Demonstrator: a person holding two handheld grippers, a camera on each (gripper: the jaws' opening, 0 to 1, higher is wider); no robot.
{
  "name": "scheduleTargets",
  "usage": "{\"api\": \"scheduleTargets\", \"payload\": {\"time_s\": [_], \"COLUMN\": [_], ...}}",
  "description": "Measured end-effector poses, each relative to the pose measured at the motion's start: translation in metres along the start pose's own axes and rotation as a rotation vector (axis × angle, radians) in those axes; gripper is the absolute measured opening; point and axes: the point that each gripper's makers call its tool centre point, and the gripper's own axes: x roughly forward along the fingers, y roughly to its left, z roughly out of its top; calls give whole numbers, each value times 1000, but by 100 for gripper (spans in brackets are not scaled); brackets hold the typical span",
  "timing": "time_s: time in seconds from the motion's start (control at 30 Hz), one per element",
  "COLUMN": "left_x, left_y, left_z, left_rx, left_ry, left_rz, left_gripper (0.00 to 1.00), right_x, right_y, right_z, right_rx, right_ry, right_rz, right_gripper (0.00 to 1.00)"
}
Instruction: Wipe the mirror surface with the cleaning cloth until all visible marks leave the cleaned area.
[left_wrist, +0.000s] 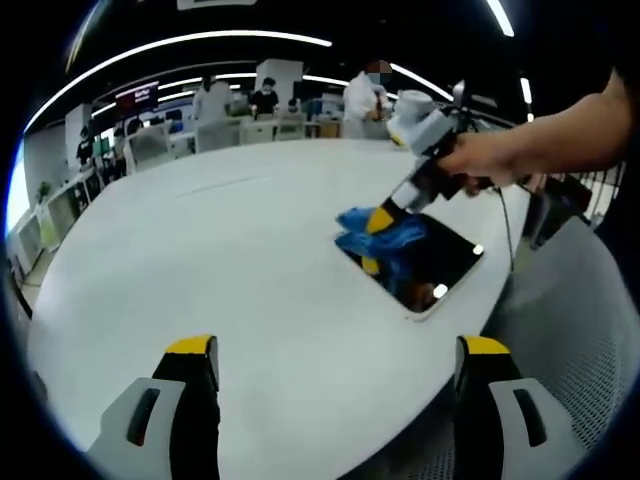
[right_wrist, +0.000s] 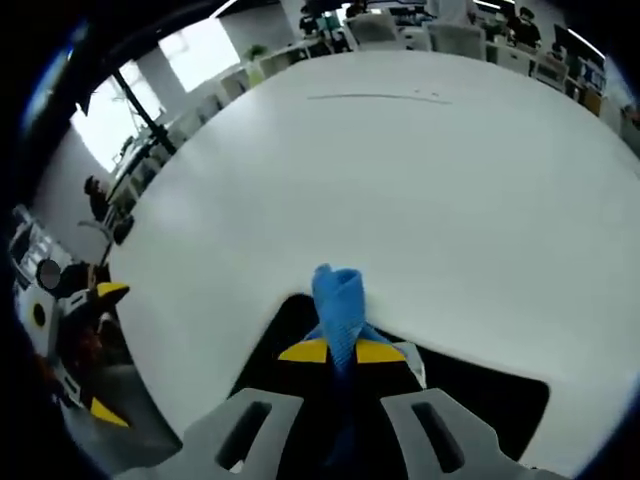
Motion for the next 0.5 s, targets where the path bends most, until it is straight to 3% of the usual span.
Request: {"api": "scheduleTargets", "payload": {"time_s": [0.17, 0.5], "left_x": [0, 0], "left_y": [-1, -1], "left_z": [0, 0], "left_rx": [3, 6], "left_ry": [0, 2], "left_rz": [-4, -4], "left_gripper": [98, 98], "right_x": [-4, -4], "right_y": [-13, -10], "right_z": [-3, -3], "right_rx": [6, -42], "right_ry": [4, -11], "right_rz": [-15, -37], "right_gripper": [2, 2]}}
